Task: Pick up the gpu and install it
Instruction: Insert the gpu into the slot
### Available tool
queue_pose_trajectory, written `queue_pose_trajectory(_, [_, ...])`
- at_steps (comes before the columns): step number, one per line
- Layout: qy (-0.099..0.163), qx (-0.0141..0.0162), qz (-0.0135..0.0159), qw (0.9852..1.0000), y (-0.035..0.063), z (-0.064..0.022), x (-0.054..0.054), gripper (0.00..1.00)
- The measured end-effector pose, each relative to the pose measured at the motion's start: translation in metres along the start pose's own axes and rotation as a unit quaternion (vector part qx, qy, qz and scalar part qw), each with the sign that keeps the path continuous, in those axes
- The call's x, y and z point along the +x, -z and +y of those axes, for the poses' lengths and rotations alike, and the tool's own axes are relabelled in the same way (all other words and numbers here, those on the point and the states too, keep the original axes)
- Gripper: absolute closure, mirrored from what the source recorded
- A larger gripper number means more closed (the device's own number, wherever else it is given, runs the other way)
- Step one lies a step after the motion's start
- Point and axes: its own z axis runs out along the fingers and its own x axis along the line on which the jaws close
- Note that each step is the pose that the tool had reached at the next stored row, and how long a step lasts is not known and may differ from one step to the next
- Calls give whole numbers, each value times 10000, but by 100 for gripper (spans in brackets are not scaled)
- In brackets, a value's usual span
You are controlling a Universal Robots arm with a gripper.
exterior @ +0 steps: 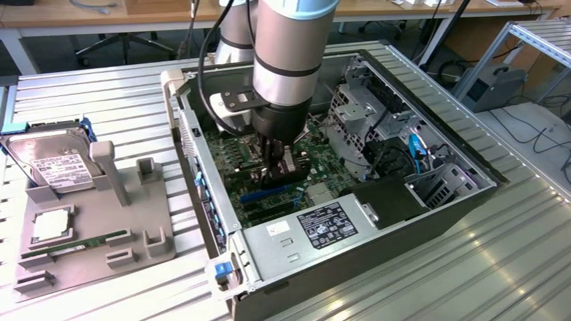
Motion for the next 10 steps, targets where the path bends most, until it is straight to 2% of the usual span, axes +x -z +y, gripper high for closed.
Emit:
queue_pose_trajectory(3, [-5,0,3,10000,-2,0,-14,73])
queue_pose_trajectory(7, [-18,1,25,10000,-7,1,-15,73])
queue_pose_trajectory(10, [-22,1,27,10000,-11,6,-18,73])
